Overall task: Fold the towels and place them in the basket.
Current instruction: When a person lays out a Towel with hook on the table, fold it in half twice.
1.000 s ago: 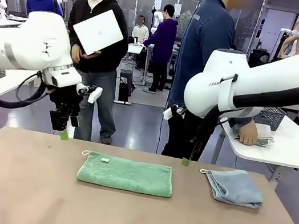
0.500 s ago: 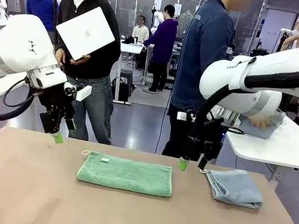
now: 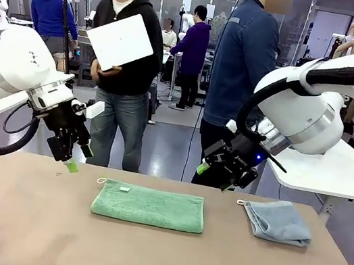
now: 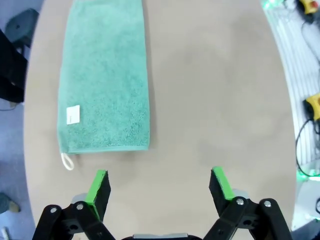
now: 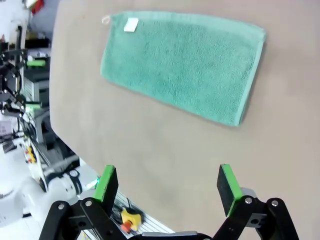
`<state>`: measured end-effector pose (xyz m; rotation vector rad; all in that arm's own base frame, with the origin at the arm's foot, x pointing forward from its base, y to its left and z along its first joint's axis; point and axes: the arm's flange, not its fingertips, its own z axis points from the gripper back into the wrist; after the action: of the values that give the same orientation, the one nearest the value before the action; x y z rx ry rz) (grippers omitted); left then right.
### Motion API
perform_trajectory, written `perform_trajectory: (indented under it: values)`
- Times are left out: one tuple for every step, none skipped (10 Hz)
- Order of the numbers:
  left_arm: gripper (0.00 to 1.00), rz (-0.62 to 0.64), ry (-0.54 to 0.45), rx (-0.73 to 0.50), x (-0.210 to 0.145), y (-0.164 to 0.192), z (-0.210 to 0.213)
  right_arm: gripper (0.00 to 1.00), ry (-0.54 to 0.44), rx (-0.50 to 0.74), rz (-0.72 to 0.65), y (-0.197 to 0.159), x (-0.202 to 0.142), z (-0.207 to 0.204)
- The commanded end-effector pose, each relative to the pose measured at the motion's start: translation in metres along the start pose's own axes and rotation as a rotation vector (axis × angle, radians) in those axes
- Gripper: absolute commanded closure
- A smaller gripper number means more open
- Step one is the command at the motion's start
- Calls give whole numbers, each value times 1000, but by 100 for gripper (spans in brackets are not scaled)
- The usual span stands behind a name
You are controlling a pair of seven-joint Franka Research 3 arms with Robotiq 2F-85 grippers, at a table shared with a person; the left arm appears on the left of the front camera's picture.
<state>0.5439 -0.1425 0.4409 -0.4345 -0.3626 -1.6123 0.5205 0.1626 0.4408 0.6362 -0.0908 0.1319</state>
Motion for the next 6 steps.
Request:
perform_trajectory:
  values:
    - [0,-2,-178,-30,-17,5,8,0,-65,27,-2,-10,-20,-6]
    - [0,0,-274,-26,-28,5,12,0,-66,37,15,-11,-23,-6]
    - [0,-7,-358,-27,-39,5,16,0,-30,11,-22,-4,-6,0]
    - [0,-16,-423,-23,-49,4,19,0,-30,11,-22,-4,-6,0]
    - [0,-24,-464,3,-56,2,22,0,-30,11,-22,-4,-6,0]
    - [0,-32,-523,36,-64,-4,26,0,-30,11,-22,-4,-6,0]
